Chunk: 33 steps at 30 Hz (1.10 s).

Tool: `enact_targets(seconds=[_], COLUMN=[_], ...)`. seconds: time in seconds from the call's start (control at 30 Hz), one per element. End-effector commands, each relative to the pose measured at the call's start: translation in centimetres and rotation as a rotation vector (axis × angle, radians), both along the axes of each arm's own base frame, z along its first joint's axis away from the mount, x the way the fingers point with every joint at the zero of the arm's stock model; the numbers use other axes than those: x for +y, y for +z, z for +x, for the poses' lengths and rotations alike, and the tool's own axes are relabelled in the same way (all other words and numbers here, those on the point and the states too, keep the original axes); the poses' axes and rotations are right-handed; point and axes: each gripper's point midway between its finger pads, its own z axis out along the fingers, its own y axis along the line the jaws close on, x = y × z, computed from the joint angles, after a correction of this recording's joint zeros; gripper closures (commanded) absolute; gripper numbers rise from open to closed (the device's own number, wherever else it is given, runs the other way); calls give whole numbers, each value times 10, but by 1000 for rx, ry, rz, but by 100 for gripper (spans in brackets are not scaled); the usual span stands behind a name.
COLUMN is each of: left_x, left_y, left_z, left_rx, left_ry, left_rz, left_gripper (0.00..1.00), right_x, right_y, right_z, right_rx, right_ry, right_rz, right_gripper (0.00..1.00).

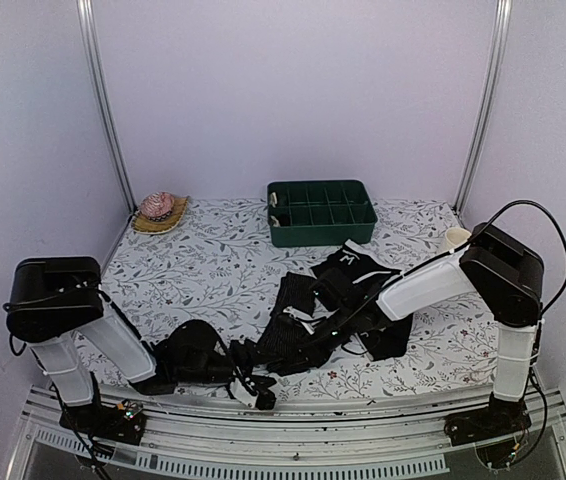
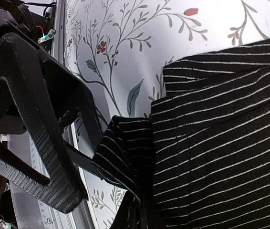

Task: Roll the underwear
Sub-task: Roll the underwear at the center of the board.

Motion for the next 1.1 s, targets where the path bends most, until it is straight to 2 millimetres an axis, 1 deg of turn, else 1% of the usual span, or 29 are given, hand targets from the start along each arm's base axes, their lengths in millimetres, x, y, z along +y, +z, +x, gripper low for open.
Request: enact_targets(seconds=[0.0,0.13,0.2,0.23,0.63,0.7,0.8,0.9,0.97,1.03,1.07], left_x=[21,22,24,25,33,35,35,34,33,31,30], left_y=[-44,-52,-55,-56,-58,-62,-64,-66,-65,-65,-65], left_z=[0,3,3,3,12,12,12,12,11,10,10], left_rx=[107,114,123,127,154,159,164,177,189,216,235], left_ry=[35,45,48,51,98,101,102,101,101,103,109], left_rz=[191,235,251,256,279,289,296,303,301,299,295], left_gripper=[37,42,48,49,49,51,59,75,80,94,98], right_x=[-1,-2,-3,-3,-7,-8,-8,-8,-8,-9,-10], right_y=[2,4,6,7,8,8,10,13,17,23,27], right_z=[2,1,1,1,2,3,3,4,4,7,8], right_rx=[1,1,-1,-3,-7,-6,-6,-11,-22,-46,-60], right_ry=[7,7,8,7,9,7,6,6,7,-2,-7], right_rz=[0,2,4,5,8,7,8,13,15,16,18], right_gripper=[98,98,98,98,98,98,98,98,97,96,94])
